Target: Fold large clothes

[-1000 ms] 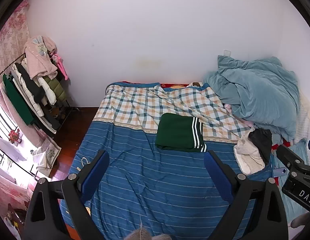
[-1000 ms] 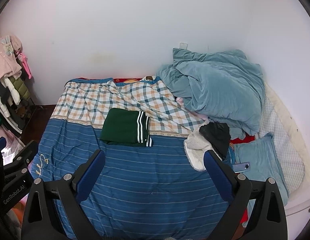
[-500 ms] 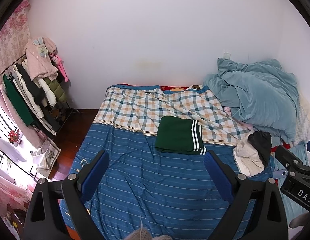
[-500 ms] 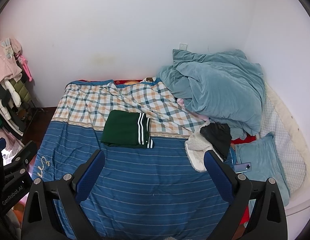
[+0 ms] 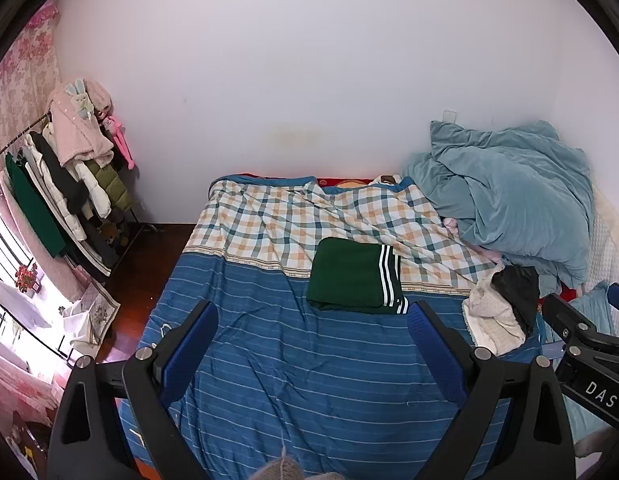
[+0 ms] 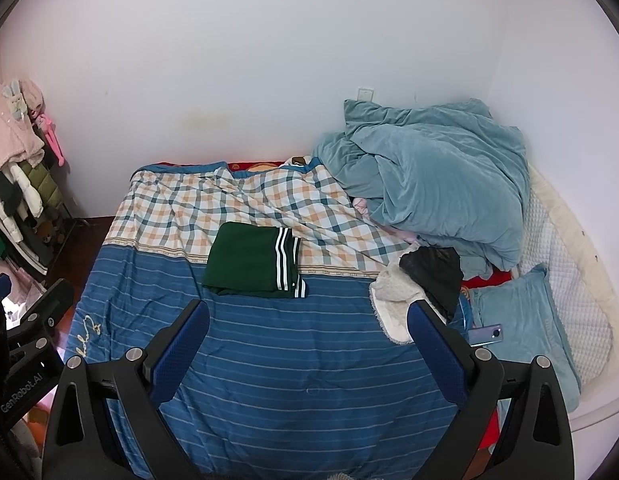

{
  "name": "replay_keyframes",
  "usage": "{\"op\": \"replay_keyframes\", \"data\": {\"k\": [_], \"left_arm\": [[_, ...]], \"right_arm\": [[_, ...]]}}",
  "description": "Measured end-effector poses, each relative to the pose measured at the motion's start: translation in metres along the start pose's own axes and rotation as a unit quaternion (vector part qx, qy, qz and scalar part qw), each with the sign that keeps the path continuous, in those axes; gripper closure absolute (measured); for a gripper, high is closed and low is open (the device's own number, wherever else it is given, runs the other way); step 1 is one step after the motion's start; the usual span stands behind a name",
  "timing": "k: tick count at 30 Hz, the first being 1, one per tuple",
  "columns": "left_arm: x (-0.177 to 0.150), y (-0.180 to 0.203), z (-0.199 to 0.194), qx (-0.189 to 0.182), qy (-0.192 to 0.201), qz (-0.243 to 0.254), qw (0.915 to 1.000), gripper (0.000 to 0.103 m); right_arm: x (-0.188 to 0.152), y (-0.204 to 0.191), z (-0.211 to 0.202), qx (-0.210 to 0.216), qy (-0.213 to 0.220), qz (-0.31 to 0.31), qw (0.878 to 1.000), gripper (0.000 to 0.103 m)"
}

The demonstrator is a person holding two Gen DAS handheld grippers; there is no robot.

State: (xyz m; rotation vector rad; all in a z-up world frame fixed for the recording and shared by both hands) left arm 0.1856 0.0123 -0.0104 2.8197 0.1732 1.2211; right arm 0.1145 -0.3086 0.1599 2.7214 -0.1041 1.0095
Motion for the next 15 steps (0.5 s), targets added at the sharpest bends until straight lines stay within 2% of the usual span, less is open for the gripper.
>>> {"op": "replay_keyframes", "data": {"k": [15], "left_arm": [[0.0017,0.001,-0.0038,0.002,0.007,0.002,1.0,0.006]], "right_arm": [[-0.0047,-0.0025,-0.0058,-0.004,0.001,0.004,1.0,0.002]]}}
Point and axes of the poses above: each gripper's, at about its wrist camera, not at the fingertips, and z roughly the way its jaws point, y to its right, x to its top, the point moved 6 cm from there along z, roughly the way its jaws point, and after that the axes turned 13 degrees about -z, right-handed, at the moved point
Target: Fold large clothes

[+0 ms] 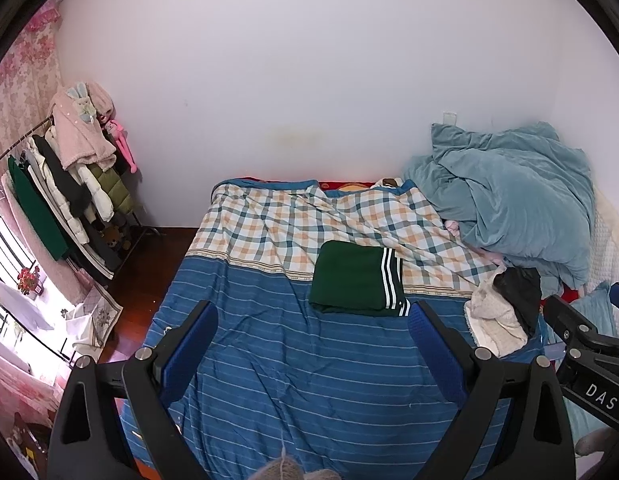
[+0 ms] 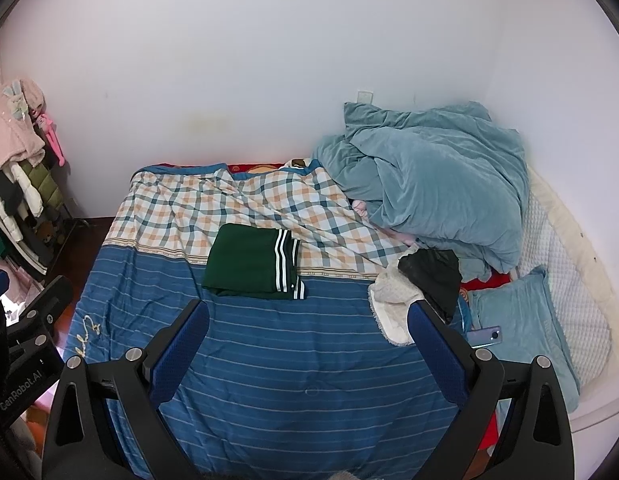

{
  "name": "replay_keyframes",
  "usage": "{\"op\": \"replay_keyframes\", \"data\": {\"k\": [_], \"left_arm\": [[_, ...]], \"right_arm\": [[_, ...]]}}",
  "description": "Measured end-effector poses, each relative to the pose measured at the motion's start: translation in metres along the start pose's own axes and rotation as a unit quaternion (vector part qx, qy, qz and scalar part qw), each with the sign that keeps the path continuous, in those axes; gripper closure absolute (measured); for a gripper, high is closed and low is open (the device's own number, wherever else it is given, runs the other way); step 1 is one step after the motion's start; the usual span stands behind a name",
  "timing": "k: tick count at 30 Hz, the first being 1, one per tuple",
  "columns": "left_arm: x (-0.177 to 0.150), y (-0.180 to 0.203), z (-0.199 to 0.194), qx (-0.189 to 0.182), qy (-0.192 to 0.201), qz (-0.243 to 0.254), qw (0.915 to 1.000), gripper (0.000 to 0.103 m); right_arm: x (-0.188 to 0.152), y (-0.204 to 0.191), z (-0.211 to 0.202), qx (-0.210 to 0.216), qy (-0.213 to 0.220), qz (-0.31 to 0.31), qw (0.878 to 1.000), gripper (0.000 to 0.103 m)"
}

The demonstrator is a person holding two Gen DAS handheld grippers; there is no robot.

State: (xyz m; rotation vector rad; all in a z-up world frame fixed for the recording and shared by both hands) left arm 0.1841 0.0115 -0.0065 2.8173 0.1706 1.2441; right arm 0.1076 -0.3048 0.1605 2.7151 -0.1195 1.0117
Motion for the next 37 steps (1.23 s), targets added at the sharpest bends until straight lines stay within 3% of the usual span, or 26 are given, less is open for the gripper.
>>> {"op": "replay_keyframes", "data": {"k": [37], "left_arm": [[-0.004,0.0,-0.001,-0.014,-0.003,-0.012,0.9998,0.003]], "right_arm": [[-0.006,-0.004,-0.013,-0.013,0.003,0.007,1.0,0.002]]}}
Point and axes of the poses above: each gripper's, at about its wrist camera, not at the fingertips, and z roughly the way its jaws point, y to its right, x to its top, the point moved 6 cm from there along z, roughly the way its jaws point, and after that the axes turned 13 degrees about -z, right-handed, at the moved point
